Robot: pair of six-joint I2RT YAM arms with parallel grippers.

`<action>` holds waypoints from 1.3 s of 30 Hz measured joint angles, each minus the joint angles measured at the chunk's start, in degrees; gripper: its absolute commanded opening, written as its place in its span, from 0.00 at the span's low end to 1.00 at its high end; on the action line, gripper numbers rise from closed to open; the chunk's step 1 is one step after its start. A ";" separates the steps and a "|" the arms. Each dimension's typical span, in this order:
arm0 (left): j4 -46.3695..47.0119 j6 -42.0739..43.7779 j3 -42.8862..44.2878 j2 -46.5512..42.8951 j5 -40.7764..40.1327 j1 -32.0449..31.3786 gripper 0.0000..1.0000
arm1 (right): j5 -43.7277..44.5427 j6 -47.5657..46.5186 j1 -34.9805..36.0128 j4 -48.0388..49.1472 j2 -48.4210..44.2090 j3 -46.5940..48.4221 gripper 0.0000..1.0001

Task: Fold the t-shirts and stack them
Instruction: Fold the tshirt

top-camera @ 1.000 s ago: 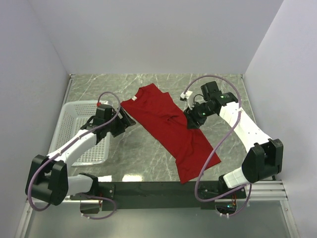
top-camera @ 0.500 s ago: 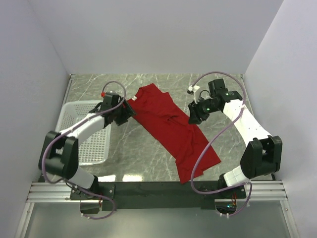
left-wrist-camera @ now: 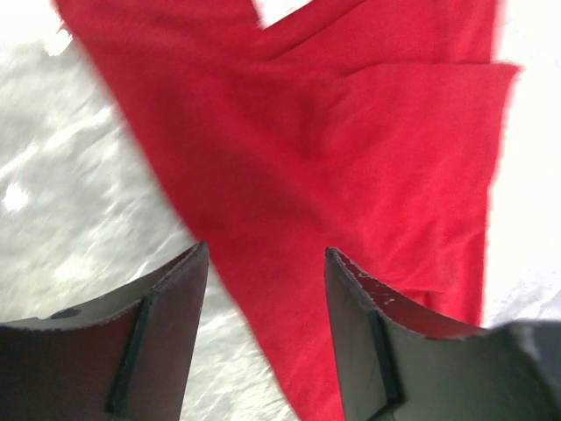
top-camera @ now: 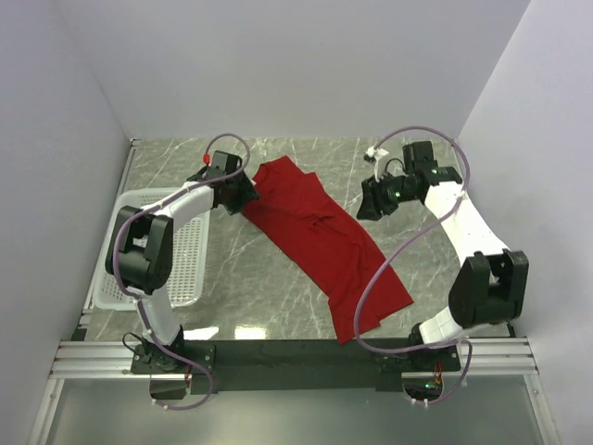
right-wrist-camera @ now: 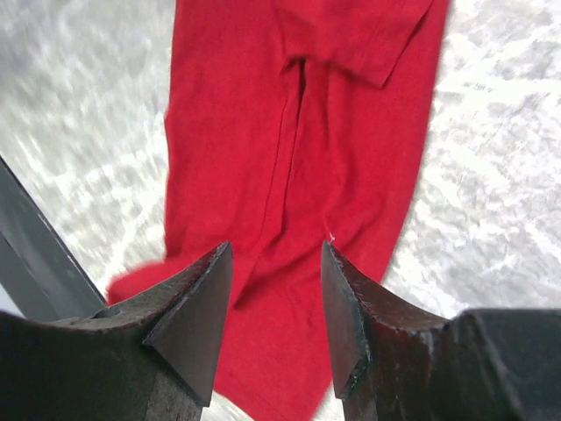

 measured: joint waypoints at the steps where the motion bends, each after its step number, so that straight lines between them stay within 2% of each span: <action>1: -0.11 0.59 1.29 0.39 0.28 -0.02 0.59 | 0.00 1.62 0.00 0.11 1.38 1.31 0.52; 4: 0.13 2.62 3.85 0.90 1.14 -0.02 0.60 | 0.76 8.00 0.11 -0.26 9.90 11.13 0.53; 8: 0.96 5.16 3.87 -0.28 1.77 0.00 0.63 | 0.37 14.75 0.13 -0.55 27.85 31.15 0.55; 12: 1.18 7.32 2.40 -2.40 2.40 0.04 0.63 | 0.63 18.60 0.55 -2.12 40.50 41.40 0.57; 18: 1.25 8.61 3.17 -1.57 4.13 0.28 0.61 | 2.62 24.81 2.32 -3.06 48.94 46.56 0.62; 26: 1.46 8.74 4.35 -0.37 6.21 0.28 0.61 | 6.38 32.94 5.95 0.15 53.02 51.06 0.62; 39: 2.60 7.87 -3.10 -5.22 8.07 0.28 0.61 | 10.69 38.21 7.15 2.05 57.48 52.85 0.61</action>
